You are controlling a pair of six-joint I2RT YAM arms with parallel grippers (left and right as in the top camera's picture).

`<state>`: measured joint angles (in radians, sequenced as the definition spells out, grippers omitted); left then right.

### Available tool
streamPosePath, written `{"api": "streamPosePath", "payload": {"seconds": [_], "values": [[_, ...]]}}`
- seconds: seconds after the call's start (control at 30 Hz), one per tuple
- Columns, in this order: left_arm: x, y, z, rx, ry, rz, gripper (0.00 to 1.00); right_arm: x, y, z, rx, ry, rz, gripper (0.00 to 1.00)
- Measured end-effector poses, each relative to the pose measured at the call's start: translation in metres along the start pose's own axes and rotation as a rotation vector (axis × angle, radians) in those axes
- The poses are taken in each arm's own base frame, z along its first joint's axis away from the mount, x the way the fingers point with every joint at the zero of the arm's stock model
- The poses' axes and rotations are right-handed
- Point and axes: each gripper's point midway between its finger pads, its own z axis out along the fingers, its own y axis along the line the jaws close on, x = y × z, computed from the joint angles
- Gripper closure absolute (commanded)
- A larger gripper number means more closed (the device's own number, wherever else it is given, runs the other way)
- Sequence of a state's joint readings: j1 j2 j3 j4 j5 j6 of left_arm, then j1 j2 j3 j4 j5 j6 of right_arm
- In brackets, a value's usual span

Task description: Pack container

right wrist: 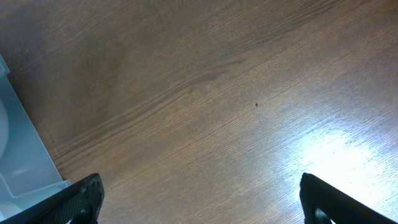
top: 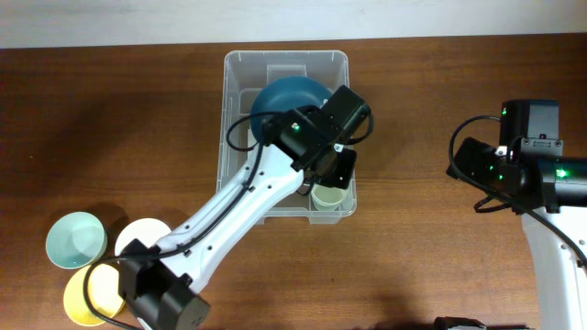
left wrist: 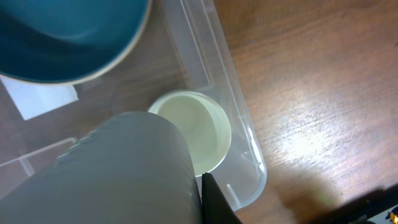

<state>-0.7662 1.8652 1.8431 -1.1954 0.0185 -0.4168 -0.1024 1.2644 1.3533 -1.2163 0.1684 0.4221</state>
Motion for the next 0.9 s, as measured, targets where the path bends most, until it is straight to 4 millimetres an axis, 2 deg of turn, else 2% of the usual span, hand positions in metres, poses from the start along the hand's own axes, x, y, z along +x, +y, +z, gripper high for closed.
{"api": "streamPosePath", "payload": {"seconds": [0.17,0.53,0.9], "values": [[0.007,-0.001,0.007,-0.004,0.037,0.005,0.99,0.000,0.000,0.000,0.000,0.000,0.000,0.04],[0.009,-0.002,0.008,-0.004,0.046,0.006,0.99,0.000,0.000,0.000,0.000,0.000,-0.001,0.04],[0.015,-0.016,0.018,0.001,0.063,0.039,0.99,0.000,0.000,0.000,0.000,0.000,0.000,0.04]]}}
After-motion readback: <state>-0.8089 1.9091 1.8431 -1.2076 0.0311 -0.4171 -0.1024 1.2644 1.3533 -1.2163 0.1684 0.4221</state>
